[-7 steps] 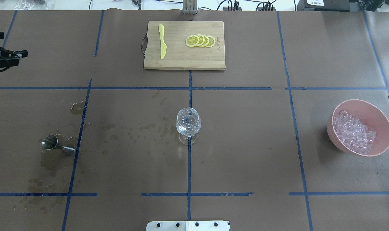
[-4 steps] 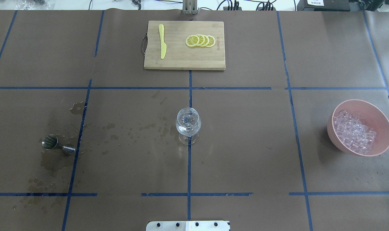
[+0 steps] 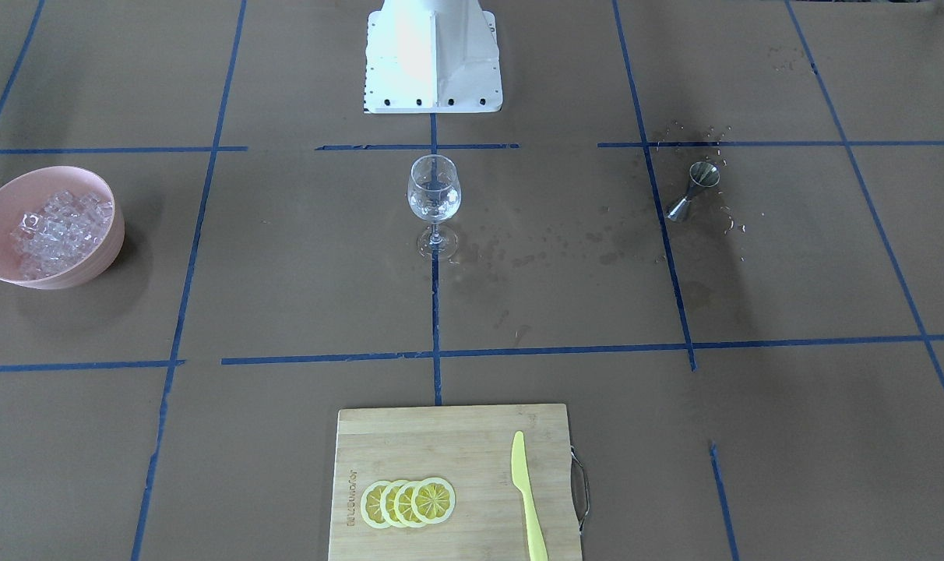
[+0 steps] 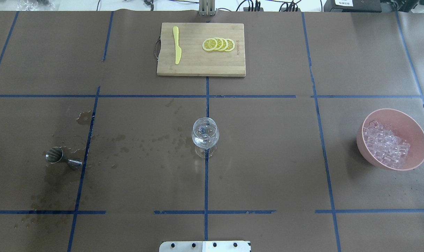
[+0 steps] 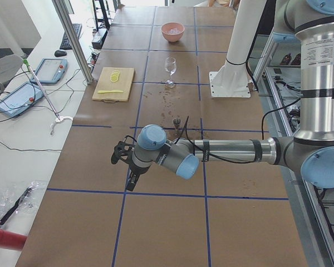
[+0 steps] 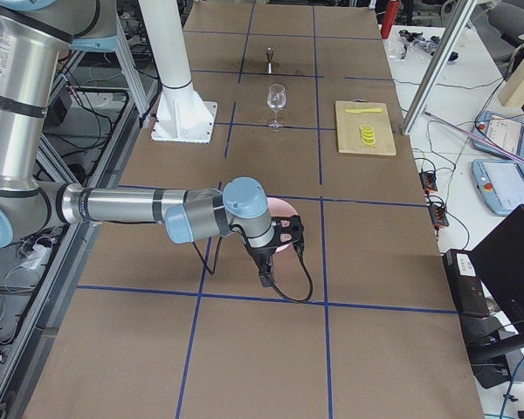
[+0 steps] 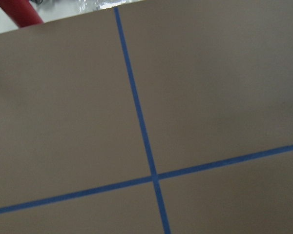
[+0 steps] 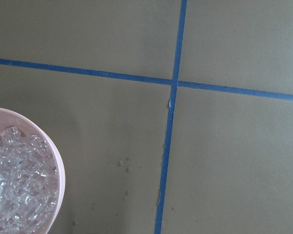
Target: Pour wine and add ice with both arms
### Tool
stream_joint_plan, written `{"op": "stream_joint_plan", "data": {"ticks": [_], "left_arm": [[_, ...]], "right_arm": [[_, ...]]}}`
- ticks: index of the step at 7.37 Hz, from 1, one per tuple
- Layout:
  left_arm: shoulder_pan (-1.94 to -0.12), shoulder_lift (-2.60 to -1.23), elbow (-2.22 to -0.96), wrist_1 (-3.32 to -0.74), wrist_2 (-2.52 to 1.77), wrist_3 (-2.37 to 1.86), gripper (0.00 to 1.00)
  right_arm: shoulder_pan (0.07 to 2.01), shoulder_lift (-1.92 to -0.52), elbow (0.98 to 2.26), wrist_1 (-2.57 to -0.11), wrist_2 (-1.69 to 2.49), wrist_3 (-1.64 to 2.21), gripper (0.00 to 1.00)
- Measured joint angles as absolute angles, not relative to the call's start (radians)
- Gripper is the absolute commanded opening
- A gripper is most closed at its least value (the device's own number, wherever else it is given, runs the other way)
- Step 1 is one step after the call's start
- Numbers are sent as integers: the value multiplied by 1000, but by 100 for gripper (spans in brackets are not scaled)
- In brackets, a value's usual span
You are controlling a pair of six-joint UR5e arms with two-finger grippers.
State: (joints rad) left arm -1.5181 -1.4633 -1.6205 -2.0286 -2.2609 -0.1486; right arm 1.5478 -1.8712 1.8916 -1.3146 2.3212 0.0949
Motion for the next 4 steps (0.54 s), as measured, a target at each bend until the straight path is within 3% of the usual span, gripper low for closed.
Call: {"op": "stream_joint_plan", "data": {"ticks": [4], "left_arm": [[-1551,-1456,-1695,-1491,-2277,88,100]], "right_arm": [[1548,-1870,1898,-1315,2322,98,100]]}}
